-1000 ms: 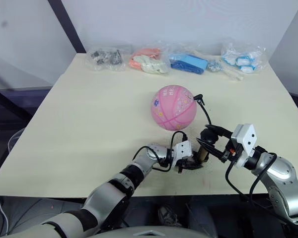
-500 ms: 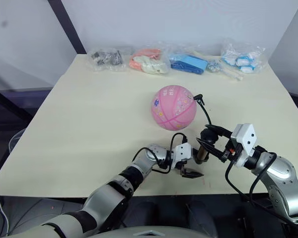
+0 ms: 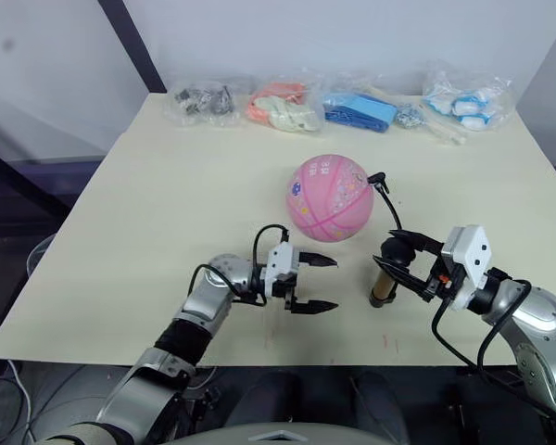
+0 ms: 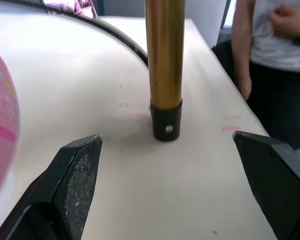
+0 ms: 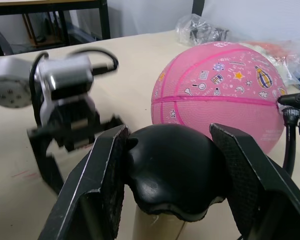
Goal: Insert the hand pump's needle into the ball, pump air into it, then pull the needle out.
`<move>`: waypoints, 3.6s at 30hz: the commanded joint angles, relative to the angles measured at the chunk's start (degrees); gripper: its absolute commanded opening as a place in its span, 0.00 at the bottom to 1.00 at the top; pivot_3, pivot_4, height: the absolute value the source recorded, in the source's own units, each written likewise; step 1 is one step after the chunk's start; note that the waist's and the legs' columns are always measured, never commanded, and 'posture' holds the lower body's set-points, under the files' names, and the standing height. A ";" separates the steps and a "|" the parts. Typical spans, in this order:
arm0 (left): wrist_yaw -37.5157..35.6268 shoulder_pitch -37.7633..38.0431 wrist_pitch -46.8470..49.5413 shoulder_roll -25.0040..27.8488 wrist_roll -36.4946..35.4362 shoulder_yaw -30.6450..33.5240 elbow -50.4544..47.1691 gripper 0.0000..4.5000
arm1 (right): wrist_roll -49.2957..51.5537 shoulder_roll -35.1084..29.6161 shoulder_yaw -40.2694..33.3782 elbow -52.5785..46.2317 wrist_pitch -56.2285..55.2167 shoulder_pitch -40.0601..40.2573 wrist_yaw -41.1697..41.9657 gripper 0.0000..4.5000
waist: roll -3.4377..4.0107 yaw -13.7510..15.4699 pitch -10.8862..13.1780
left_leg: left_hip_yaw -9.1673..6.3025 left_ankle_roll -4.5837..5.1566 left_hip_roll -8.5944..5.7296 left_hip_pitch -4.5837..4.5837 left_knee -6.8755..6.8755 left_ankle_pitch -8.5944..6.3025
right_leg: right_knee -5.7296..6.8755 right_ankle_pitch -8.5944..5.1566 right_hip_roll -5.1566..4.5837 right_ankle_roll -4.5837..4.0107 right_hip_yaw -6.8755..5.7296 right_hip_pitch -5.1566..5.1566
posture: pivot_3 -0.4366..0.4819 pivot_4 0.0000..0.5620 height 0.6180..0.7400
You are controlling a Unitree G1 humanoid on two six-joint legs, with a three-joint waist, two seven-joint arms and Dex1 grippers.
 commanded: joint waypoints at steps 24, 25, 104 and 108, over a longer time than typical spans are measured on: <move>-12.22 -0.87 10.40 18.39 -19.34 13.16 -13.15 0.99 | -8.32 -21.91 -6.86 9.47 -0.91 -11.60 15.19 0.47 | 0.51 -0.49 1.09 | 0.50 -0.07 0.23 -0.23 0.12 0.07 | 0.02 -0.01 0.17 -0.01 -0.31 -0.04 | 0.48 0.27 1.00; -12.18 -0.77 10.37 18.33 -19.34 13.17 -13.30 0.99 | -9.12 -22.71 -6.56 9.42 -1.00 -11.83 15.91 0.47 | 0.51 -0.49 1.11 | 0.66 -0.07 0.28 -0.28 0.12 0.07 | 0.02 -0.01 0.16 -0.01 -0.31 -0.09 | 0.48 0.27 1.00; -15.35 -8.70 3.98 18.16 -20.87 13.38 -2.60 1.00 | -3.84 10.14 -0.47 -6.15 -5.53 0.00 -0.17 0.99 | 0.36 -0.79 1.20 | 2.08 0.05 1.18 -1.05 1.35 0.03 | 1.24 -0.08 0.43 -0.23 -0.81 -0.66 | 0.48 0.27 1.00; -13.74 -10.72 3.92 16.85 -20.00 13.95 -0.67 1.00 | -0.52 10.58 -5.01 -7.13 -6.75 3.50 -0.71 0.99 | 0.36 -0.67 1.20 | 2.07 0.05 1.21 -1.05 1.35 0.03 | 1.26 -0.08 0.48 -0.24 -0.79 -0.67 | 0.48 0.27 1.00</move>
